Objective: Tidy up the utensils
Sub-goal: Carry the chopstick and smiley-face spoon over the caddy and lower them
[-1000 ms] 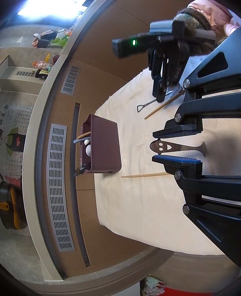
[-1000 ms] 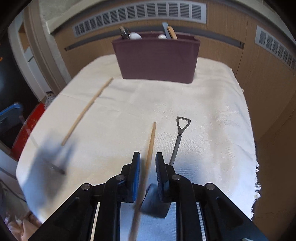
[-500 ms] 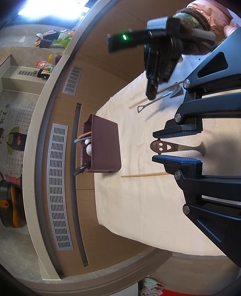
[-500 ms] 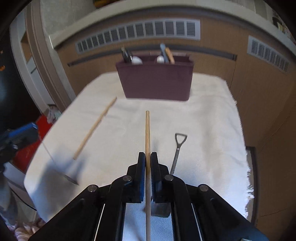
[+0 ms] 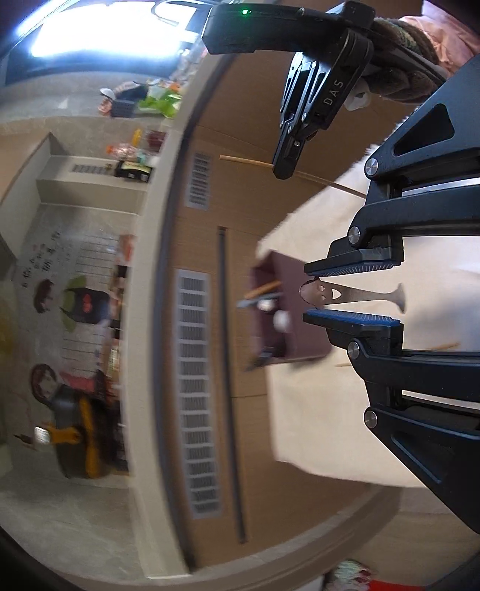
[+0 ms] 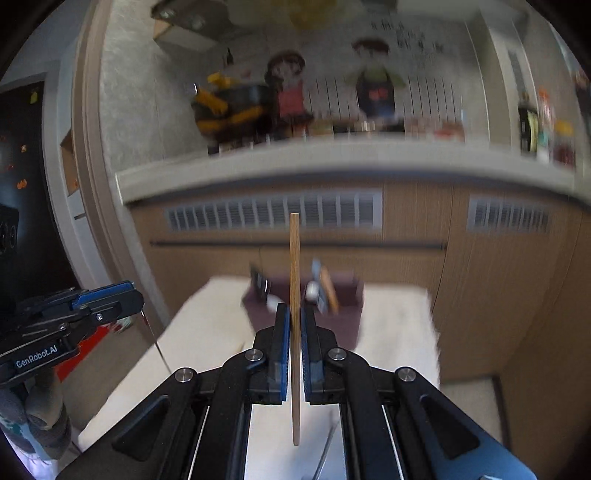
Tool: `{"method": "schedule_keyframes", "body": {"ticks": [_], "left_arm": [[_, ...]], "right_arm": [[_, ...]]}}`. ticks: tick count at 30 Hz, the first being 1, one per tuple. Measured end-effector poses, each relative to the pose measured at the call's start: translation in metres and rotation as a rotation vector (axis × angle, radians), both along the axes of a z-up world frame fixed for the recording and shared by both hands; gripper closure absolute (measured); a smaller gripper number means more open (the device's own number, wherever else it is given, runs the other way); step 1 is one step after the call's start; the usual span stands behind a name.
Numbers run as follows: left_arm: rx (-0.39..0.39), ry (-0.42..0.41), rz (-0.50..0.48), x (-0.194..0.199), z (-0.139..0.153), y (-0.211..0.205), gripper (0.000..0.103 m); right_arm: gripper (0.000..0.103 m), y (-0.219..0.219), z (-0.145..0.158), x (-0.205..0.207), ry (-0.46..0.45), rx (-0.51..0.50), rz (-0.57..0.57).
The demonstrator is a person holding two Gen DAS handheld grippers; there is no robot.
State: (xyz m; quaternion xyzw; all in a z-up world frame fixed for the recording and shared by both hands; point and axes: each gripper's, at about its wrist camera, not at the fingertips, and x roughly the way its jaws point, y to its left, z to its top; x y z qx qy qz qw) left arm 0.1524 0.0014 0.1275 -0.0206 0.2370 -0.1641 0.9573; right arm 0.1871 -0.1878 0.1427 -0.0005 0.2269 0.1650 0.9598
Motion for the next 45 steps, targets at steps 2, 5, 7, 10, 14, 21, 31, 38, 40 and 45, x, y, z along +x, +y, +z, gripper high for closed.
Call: {"method": "schedule_keyframes", "body": {"ticks": [2,5,7,10,14,21,31,38,40,45], "left_arm": [[0.005,-0.058,-0.006,0.015,0.031,-0.001,0.084],[0.000,-0.150,-0.009,0.045,0.079,-0.004,0.084],[0.002,-0.192,-0.003,0.066,0.100,-0.005,0.084],[-0.005,-0.221,0.004,0.096,0.119,-0.003,0.084],[-0.012,-0.226,0.005,0.130,0.124,-0.003,0.084],[-0.016,-0.147,-0.002,0.183,0.092,-0.005,0.084],[-0.002,-0.026,-0.003,0.215,0.020,-0.007,0.084],[0.003,0.049,-0.025,0.230,-0.016,-0.011,0.084],[0.002,0.066,-0.025,0.234,-0.024,-0.011,0.084],[0.005,0.114,-0.026,0.243,-0.043,-0.012,0.084]], "right_arm": [[0.097,0.003,0.035,0.012,-0.079,-0.022,-0.013],[0.097,0.009,0.081,0.034,-0.174,-0.047,-0.028],[0.097,0.011,0.098,0.049,-0.197,-0.046,-0.029],[0.097,0.012,0.113,0.074,-0.226,-0.057,-0.053],[0.097,0.016,0.109,0.108,-0.211,-0.072,-0.065],[0.097,0.021,0.068,0.155,-0.124,-0.094,-0.065],[0.097,0.027,0.009,0.193,-0.022,-0.123,-0.070],[0.097,0.031,-0.021,0.214,0.041,-0.147,-0.068],[0.097,0.032,-0.029,0.219,0.058,-0.152,-0.067],[0.097,0.034,-0.049,0.225,0.102,-0.172,-0.060]]}}
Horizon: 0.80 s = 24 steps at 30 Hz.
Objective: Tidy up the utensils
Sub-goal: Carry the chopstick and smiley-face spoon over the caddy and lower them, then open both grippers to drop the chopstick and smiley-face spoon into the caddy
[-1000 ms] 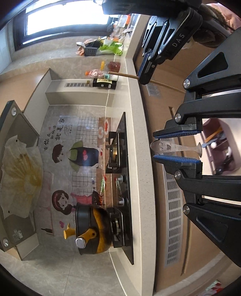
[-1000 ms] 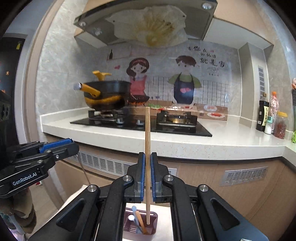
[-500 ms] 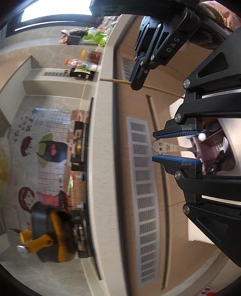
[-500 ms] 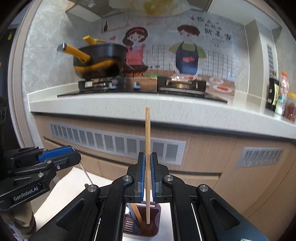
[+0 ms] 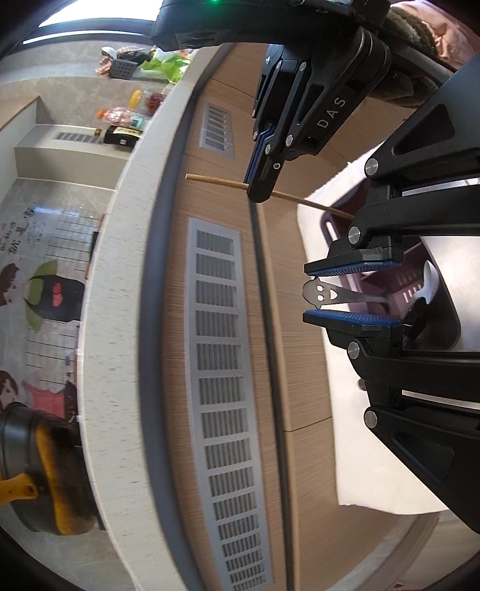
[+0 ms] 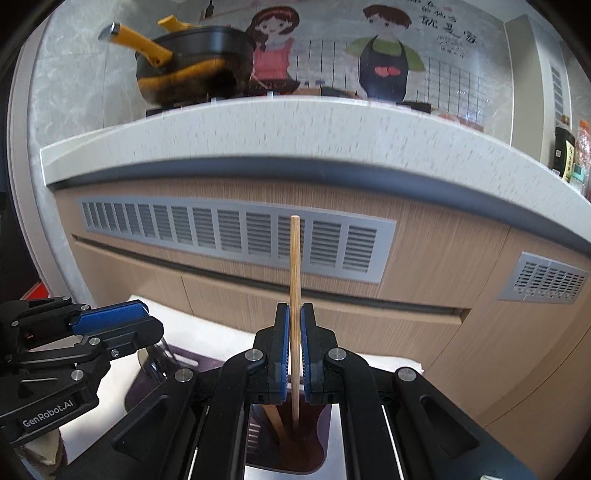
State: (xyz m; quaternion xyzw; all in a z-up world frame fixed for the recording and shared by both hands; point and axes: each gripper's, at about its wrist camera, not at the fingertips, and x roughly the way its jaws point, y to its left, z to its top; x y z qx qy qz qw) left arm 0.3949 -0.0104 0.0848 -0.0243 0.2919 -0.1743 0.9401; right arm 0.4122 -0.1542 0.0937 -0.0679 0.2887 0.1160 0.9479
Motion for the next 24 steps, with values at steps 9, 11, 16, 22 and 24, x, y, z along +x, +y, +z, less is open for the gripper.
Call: {"method": "schedule_keyframes", "body": {"ticks": [9,11,16,22,24], "left_arm": [[0.012,0.073,-0.006,0.009,-0.030,-0.005,0.084],[0.015,0.086,-0.008,0.009,-0.035,-0.005,0.084],[0.007,0.139,-0.006,0.013,-0.054,-0.002,0.082],[-0.058,0.182,0.000,0.011,-0.069,0.010,0.070],[-0.083,0.172,0.014,0.003,-0.066,0.019,0.058]], "right_arm": [[0.097,0.004,-0.039,0.004,0.096,-0.028,0.018],[0.097,0.005,-0.049,0.005,0.118,-0.036,0.020],[0.097,0.005,-0.066,0.003,0.161,-0.050,0.033],[0.078,0.002,-0.080,-0.001,0.215,-0.068,0.043],[0.062,0.000,-0.079,-0.009,0.206,-0.068,0.039]]}}
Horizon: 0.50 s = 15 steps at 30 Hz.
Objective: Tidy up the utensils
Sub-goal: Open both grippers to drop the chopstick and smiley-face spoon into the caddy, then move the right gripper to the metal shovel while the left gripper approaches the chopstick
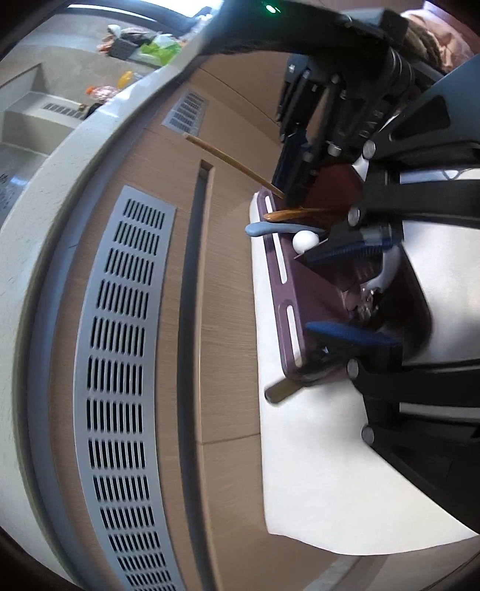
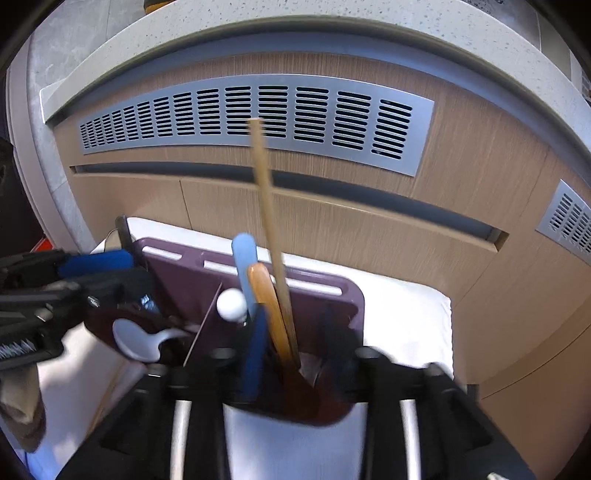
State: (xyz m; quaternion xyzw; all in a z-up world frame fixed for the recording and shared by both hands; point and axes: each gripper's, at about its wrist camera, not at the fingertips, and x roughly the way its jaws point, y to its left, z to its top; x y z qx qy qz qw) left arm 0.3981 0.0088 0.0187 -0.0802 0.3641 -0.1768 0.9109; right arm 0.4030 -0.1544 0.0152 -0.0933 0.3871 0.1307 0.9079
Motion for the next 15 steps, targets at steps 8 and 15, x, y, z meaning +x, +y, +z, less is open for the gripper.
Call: {"method": "schedule_keyframes", "body": {"ticks": [8,15], "left_arm": [[-0.022,-0.045,0.111,-0.048,0.013,0.043,0.040],[0.001,0.034,0.179,-0.089,-0.011,0.069,0.030]], "right_arm": [[0.029,-0.013,0.020,-0.047,-0.062,-0.019,-0.034],[0.015,-0.019,0.016,-0.094,-0.048,-0.060,-0.050]]}}
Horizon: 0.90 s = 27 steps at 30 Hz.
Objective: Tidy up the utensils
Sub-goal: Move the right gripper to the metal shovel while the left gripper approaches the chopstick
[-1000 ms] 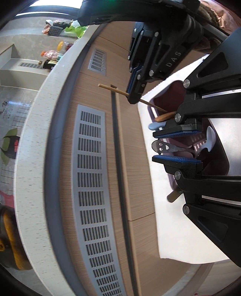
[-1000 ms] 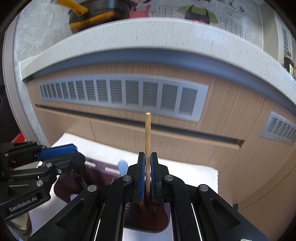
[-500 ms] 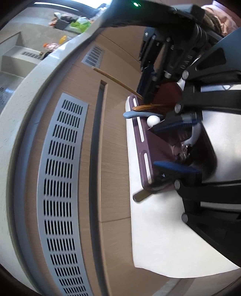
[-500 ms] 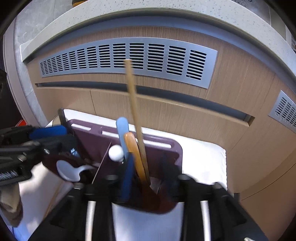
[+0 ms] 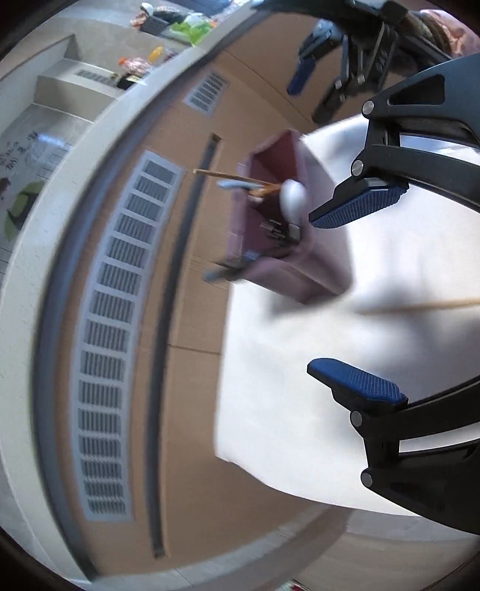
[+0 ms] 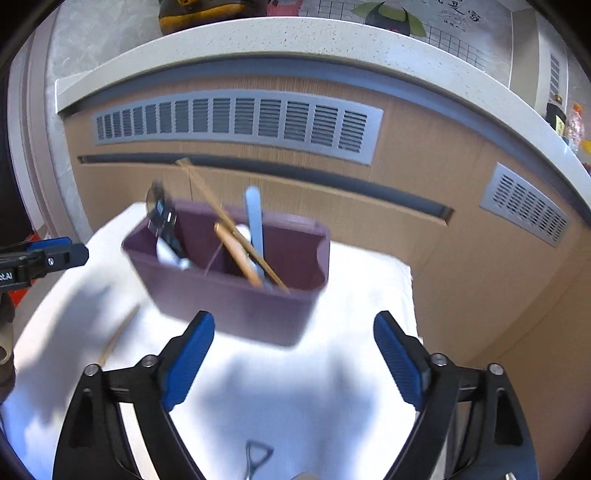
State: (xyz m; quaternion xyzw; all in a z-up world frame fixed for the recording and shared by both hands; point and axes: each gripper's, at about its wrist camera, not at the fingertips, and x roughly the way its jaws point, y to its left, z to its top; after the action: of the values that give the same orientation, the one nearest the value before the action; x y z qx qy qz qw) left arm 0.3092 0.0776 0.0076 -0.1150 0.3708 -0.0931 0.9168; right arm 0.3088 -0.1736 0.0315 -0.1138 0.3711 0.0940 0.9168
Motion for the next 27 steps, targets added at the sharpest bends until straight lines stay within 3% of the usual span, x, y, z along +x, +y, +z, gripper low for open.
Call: {"method": "schedule_keyframes", "body": {"ticks": [9,13,16,21,22,26,27], "left_arm": [[0.032,0.187,-0.035,-0.042,-0.063,-0.023,0.030],[0.007,0.236,-0.035,-0.057,-0.082,-0.034,0.030],[0.015,0.244,-0.045,-0.066,-0.087,-0.042,0.024],[0.044,0.213,-0.045,-0.079,-0.082,-0.052,0.023],[0.042,0.210,-0.044,-0.081,-0.081,-0.053,0.023],[0.048,0.183,-0.046,-0.093,-0.069,-0.057,0.023],[0.050,0.175,-0.046,-0.095,-0.066,-0.058,0.022]], "right_arm": [[0.007,-0.004,-0.037,-0.065,0.041,-0.090,0.008],[0.007,-0.009,-0.058,-0.096,0.126,-0.083,0.015],[0.007,-0.013,-0.068,-0.122,0.186,-0.056,0.038],[0.007,-0.020,-0.076,-0.158,0.251,0.044,0.075],[0.010,-0.019,-0.077,-0.167,0.247,0.054,0.077],[0.042,-0.018,-0.079,-0.179,0.248,0.105,0.050],[0.044,-0.018,-0.082,-0.180,0.257,0.119,0.034]]}}
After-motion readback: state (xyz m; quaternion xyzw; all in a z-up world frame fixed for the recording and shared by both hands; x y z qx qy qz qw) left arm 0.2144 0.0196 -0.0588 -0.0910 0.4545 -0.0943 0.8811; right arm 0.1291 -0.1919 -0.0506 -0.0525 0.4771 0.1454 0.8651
